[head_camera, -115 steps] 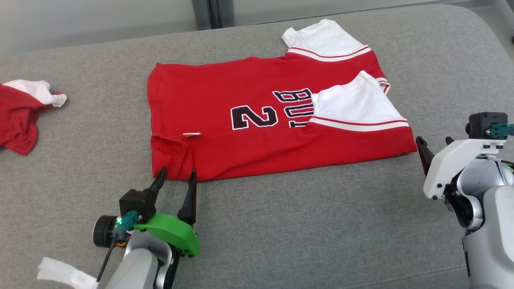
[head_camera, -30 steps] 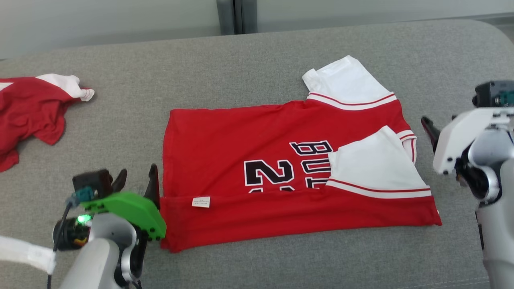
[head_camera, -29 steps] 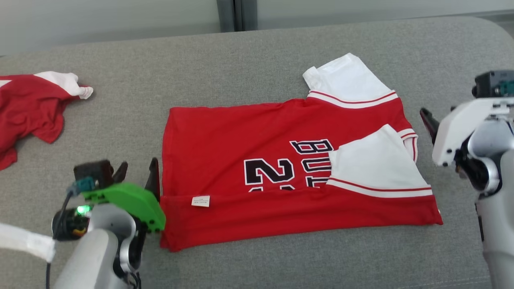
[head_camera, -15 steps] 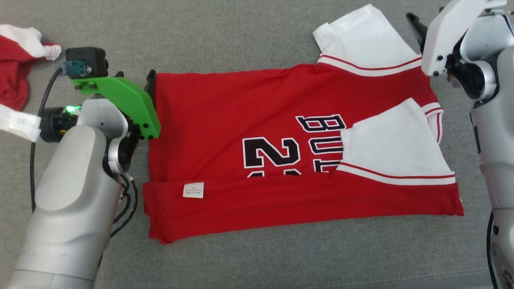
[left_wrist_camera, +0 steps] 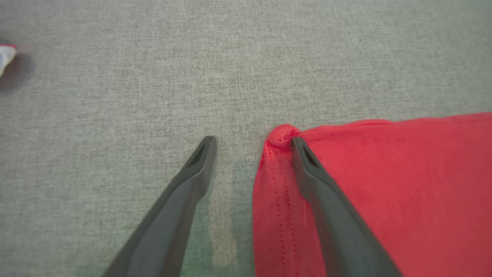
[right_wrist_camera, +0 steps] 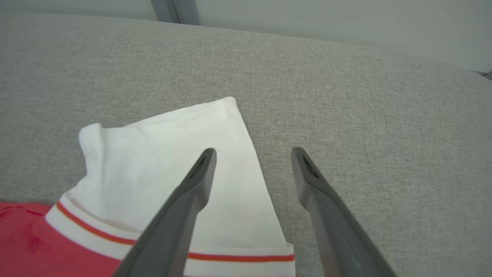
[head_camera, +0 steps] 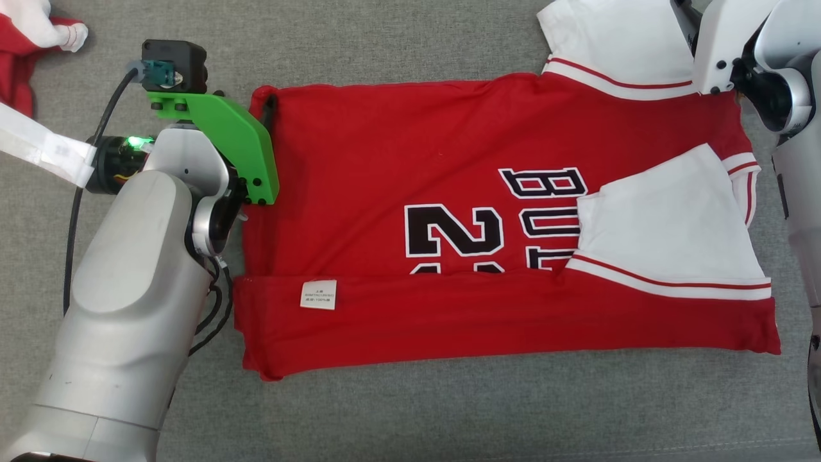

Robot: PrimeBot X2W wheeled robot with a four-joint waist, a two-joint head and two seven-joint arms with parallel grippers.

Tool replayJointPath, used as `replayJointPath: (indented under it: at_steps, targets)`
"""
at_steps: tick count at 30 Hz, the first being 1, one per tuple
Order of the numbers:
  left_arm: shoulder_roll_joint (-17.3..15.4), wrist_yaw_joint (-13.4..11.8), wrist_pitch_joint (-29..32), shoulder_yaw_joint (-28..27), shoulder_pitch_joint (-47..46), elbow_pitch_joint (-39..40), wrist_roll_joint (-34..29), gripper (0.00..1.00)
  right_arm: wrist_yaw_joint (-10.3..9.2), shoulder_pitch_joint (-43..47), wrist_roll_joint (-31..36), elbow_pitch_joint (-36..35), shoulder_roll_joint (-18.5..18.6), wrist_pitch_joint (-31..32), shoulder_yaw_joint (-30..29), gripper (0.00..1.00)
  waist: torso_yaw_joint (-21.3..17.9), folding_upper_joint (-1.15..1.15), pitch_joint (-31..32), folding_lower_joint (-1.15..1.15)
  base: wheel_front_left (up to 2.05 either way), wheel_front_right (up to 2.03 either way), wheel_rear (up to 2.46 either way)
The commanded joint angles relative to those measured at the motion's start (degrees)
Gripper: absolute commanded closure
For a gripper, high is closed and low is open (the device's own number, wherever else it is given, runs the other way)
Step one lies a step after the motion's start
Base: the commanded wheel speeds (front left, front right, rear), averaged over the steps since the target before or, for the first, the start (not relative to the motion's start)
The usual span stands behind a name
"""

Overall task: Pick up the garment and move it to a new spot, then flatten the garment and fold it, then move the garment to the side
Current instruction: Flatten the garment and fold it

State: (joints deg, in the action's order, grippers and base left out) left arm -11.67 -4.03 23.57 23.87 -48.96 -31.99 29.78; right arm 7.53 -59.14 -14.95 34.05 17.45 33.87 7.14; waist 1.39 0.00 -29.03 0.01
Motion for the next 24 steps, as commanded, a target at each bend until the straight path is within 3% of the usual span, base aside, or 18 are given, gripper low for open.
replayJointPath:
  at_steps: [1,5,6,7,10,24]
  targets:
    - [-0.06,0.29,1.04,0.67,1.12,-0.60,-0.11,0.00,-0.08,-0.91,-0.20,0.61,0.64,-0.23,0.32,0.00,0.36,0.00,-0.16,-0.01,0.00,0.00,0.00]
    - [0.65,0.82,2.39,1.79,1.79,-0.48,0.45,0.00,-0.08,-1.81,0.22,2.08,0.98,-0.31,1.41,0.00,0.88,0.00,-0.66,-0.01,0.00,0.00,0.00]
    - [0.81,0.90,2.50,2.05,1.77,-0.41,0.43,0.22,-0.08,-2.20,0.29,2.53,0.98,-0.28,1.76,0.00,1.02,0.00,-0.92,-0.01,0.00,0.00,0.00]
    - [0.94,0.97,2.62,2.21,1.70,-0.44,0.47,0.52,-0.08,-2.57,0.35,2.83,0.99,-0.21,2.08,0.00,1.14,0.00,-1.18,-0.01,0.00,0.00,0.00]
    - [1.22,1.29,2.73,2.93,1.21,-0.94,0.18,1.00,-0.08,-4.01,0.17,4.12,0.79,-0.46,3.06,0.00,1.53,0.00,-2.18,-0.01,0.00,0.00,0.00]
    - [4.56,2.88,0.73,6.05,-0.82,-3.02,-0.49,1.00,-0.08,-8.99,2.34,11.62,1.63,-3.72,3.47,0.00,3.74,0.00,-5.40,-0.01,0.00,0.00,0.00]
